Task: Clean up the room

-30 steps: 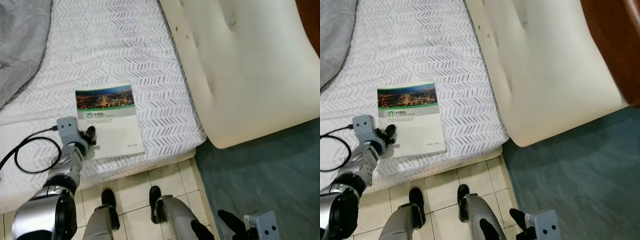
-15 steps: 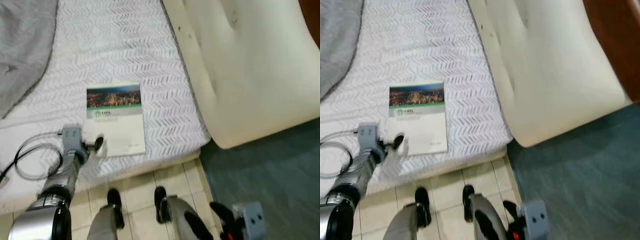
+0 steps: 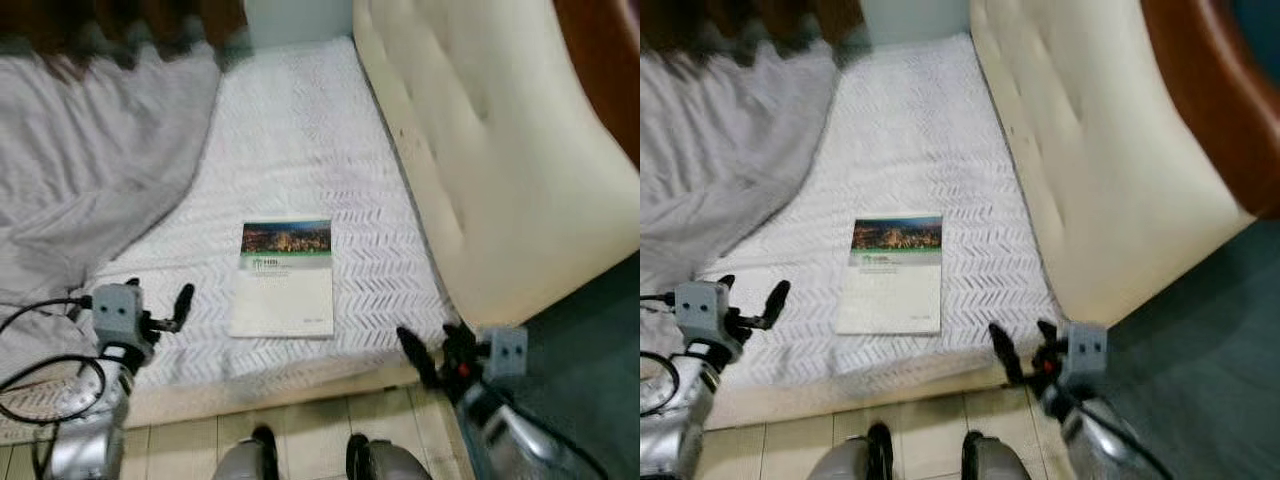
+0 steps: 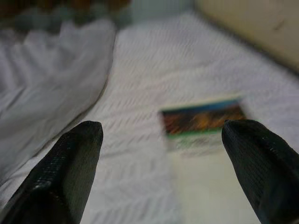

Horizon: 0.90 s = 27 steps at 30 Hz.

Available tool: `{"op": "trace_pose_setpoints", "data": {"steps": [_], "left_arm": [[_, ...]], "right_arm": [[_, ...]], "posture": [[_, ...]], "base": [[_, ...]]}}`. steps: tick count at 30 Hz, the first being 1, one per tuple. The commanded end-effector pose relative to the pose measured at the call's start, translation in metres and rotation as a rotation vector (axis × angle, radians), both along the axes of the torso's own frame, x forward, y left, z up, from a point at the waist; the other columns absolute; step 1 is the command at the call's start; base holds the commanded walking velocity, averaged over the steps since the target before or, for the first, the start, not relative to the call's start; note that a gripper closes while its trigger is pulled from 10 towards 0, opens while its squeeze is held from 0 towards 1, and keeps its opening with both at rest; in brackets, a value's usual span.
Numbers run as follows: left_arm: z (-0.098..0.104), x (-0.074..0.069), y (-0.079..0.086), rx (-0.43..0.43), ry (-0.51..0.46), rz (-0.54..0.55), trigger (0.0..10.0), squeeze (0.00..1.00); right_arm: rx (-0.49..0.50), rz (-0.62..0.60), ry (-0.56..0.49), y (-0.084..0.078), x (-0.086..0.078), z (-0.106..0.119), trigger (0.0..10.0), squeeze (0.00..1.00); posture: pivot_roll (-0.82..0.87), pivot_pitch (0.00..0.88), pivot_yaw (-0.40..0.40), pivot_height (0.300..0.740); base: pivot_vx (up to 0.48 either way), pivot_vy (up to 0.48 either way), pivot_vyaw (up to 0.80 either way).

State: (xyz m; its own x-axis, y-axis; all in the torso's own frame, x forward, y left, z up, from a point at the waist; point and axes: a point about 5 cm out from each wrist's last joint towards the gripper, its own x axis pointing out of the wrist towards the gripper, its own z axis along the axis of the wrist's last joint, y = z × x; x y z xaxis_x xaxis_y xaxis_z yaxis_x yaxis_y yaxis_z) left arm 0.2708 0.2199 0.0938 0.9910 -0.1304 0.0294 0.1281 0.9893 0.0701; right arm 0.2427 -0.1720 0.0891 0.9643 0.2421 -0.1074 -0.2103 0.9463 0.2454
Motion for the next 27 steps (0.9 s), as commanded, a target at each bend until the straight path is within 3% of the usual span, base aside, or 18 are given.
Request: {"op": "trace_pose_setpoints", "data": {"steps": [1, 4, 5, 9, 17, 23, 27], "left_arm": [[0.000, -0.004, -0.007, 0.002, 0.003, -0.011, 10.0, 1.00], [-0.009, -0.012, -0.045, -0.066, 0.014, -0.100, 10.0, 1.00], [-0.012, -0.012, -0.050, -0.059, 0.019, -0.101, 10.0, 0.00], [-0.029, -0.010, -0.050, -0.127, 0.143, -0.016, 10.0, 0.00], [-0.043, -0.001, -0.040, -0.075, 0.224, -0.025, 10.0, 0.00], [-0.040, 0.001, -0.046, -0.101, 0.200, -0.054, 10.0, 0.00], [-0.017, -0.002, -0.051, -0.069, 0.055, -0.071, 10.0, 0.00]], "right_arm": [[-0.008, -0.030, 0.023, -0.003, -0.001, -0.010, 10.0, 0.00], [-0.011, -0.040, 0.002, 0.002, 0.014, -0.012, 10.0, 0.00], [-0.009, -0.034, -0.006, 0.004, 0.018, -0.011, 10.0, 0.00], [-0.027, -0.026, -0.026, 0.008, 0.027, -0.015, 10.0, 0.00], [-0.062, -0.032, -0.027, -0.001, 0.018, -0.025, 10.0, 0.00], [-0.093, -0.052, -0.031, -0.006, 0.013, -0.029, 10.0, 0.00], [-0.122, -0.110, -0.182, -0.011, 0.014, -0.005, 10.0, 0.00]], "posture": [[0.06, 0.000, -0.025, 0.740], [0.06, 0.000, -0.021, 0.740], [0.06, 0.000, -0.020, 0.740], [0.04, 0.000, -0.017, 0.740], [-0.01, 0.000, -0.012, 0.740], [-0.04, 0.000, -0.004, 0.740], [-0.03, 0.000, -0.011, 0.740]], "base": [[0.000, 0.000, 0.00], [0.000, 0.000, 0.00], [0.000, 0.000, 0.00], [-0.214, 0.292, 0.00], [-0.105, 0.427, 0.00], [0.000, 0.480, -0.27], [0.000, 0.480, -0.40]]}}
